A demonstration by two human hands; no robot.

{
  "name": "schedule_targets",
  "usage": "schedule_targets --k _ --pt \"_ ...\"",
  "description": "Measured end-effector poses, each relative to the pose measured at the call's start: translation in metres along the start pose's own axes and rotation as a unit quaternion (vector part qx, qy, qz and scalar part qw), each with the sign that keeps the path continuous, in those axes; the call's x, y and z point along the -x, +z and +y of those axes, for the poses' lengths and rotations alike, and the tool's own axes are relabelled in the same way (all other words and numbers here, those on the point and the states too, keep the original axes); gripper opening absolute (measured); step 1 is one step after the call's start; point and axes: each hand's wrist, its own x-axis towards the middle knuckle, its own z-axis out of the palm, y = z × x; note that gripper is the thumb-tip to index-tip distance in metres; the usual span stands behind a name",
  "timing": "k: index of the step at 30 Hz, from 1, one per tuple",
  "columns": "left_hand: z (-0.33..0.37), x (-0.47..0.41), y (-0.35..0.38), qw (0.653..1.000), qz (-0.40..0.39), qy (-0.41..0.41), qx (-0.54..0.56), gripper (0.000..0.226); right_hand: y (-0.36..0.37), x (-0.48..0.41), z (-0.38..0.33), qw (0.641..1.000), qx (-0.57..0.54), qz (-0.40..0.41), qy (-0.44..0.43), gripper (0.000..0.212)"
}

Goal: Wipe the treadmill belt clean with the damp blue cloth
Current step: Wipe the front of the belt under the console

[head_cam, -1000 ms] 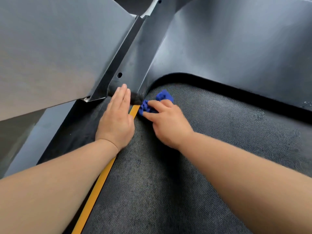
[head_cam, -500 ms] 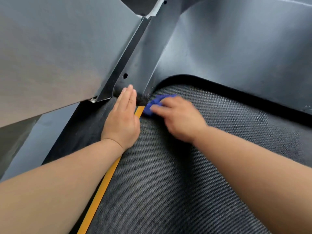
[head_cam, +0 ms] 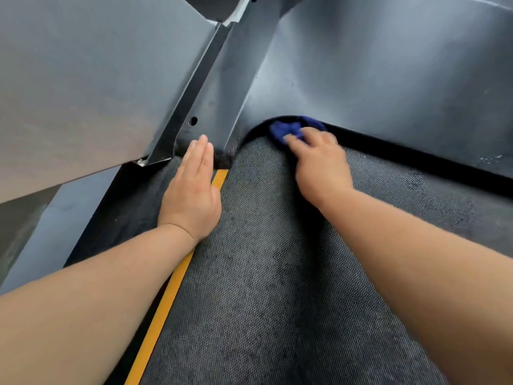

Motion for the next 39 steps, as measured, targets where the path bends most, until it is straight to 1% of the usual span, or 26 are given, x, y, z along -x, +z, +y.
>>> schedule_targets --k 1,2,4,7,8,9,10,12,13,14,15,16,18,20,21,22,23,25,27,28,30,32,34,36,37,39 --pt "0.0 -0.001 0.0 1.0 0.001 -0.004 0.003 0.064 0.001 0.001 -0.005 0.996 -0.007 0.006 0.087 0.045" --pt "-0.001 -0.001 0.001 1.0 0.001 -0.003 0.005 0.064 0.003 0.01 -0.017 0.994 -0.018 0.006 0.106 0.044" --pt "-0.001 0.0 0.002 1.0 0.002 0.004 0.011 0.064 0.008 0.04 -0.049 0.997 -0.072 -0.006 0.002 0.041" --pt "-0.005 0.0 0.002 1.0 0.009 0.004 0.004 0.069 0.01 0.084 -0.066 0.962 -0.114 -0.098 -0.226 0.042" --pt "-0.003 0.0 0.001 1.0 0.007 0.008 0.0 0.069 0.001 0.084 -0.054 0.954 -0.109 -0.109 -0.258 0.042" --pt "-0.001 0.0 0.0 1.0 0.004 0.007 0.001 0.068 -0.002 0.076 -0.035 0.957 -0.096 -0.084 -0.261 0.041" --pt "0.002 0.0 -0.002 1.0 0.0 0.003 0.005 0.065 -0.006 0.067 -0.014 0.972 -0.078 -0.048 -0.215 0.039" --pt "0.001 0.001 -0.004 1.0 -0.017 -0.01 0.006 0.063 -0.018 0.053 0.032 0.999 -0.033 0.008 -0.006 0.038" --pt "0.001 0.002 -0.005 1.0 -0.012 0.0 -0.002 0.063 -0.022 0.051 0.048 0.994 -0.023 0.017 0.106 0.039" --pt "0.002 0.003 -0.007 0.999 0.0 0.037 -0.019 0.062 -0.024 0.053 0.051 0.984 -0.02 0.016 0.177 0.04" --pt "0.007 0.007 -0.007 0.996 -0.003 0.089 -0.033 0.061 -0.023 0.058 0.041 0.979 -0.025 0.0 0.204 0.041" --pt "0.014 0.012 -0.006 0.988 -0.024 0.149 -0.041 0.06 -0.022 0.068 0.022 0.981 -0.042 -0.022 0.19 0.041" --pt "0.031 0.024 -0.003 0.969 -0.096 0.223 -0.051 0.055 -0.015 0.093 -0.017 0.992 -0.105 -0.042 0.051 0.041" --pt "0.045 0.028 -0.001 0.962 -0.141 0.227 -0.059 0.049 -0.008 0.117 -0.03 0.983 -0.121 -0.093 -0.1 0.049" --pt "0.05 0.026 -0.002 0.964 -0.156 0.209 -0.055 0.049 -0.008 0.118 -0.017 0.979 -0.104 -0.104 -0.143 0.052" --pt "0.053 0.02 -0.003 0.968 -0.16 0.188 -0.046 0.049 -0.011 0.114 0.004 0.983 -0.078 -0.087 -0.144 0.053" --pt "0.056 0.011 -0.004 0.973 -0.159 0.162 -0.035 0.052 -0.018 0.109 0.028 0.992 -0.06 -0.063 -0.088 0.052" --pt "0.059 -0.008 -0.007 0.98 -0.166 0.107 -0.034 0.071 -0.039 0.108 0.078 0.992 -0.027 0.003 0.121 0.048" --pt "0.064 -0.023 -0.006 0.969 -0.226 0.077 -0.067 0.102 -0.061 0.119 0.114 0.949 -0.012 -0.01 0.316 0.05" --pt "0.067 -0.025 -0.005 0.959 -0.26 0.072 -0.083 0.113 -0.067 0.124 0.114 0.935 -0.005 -0.02 0.355 0.05" --pt "0.07 -0.022 0.002 0.947 -0.301 0.06 -0.099 0.127 -0.064 0.113 0.086 0.944 -0.008 -0.007 0.33 0.042" --pt "0.074 -0.017 0.008 0.945 -0.307 0.045 -0.101 0.133 -0.048 0.085 0.046 0.968 -0.037 -0.019 0.249 0.039" --pt "0.075 -0.015 0.013 0.947 -0.298 0.045 -0.107 0.133 -0.027 0.054 0.009 0.986 -0.08 -0.076 0.127 0.046" --pt "0.074 -0.018 0.016 0.944 -0.304 0.046 -0.121 0.133 -0.019 0.032 -0.005 0.986 -0.089 -0.137 0.028 0.048" --pt "0.074 -0.019 0.017 0.942 -0.309 0.044 -0.127 0.134 -0.018 0.028 0.004 0.987 -0.08 -0.142 0.007 0.047" --pt "0.075 -0.019 0.017 0.938 -0.314 0.04 -0.139 0.135 -0.022 0.04 0.036 0.991 -0.077 -0.095 0.045 0.044"
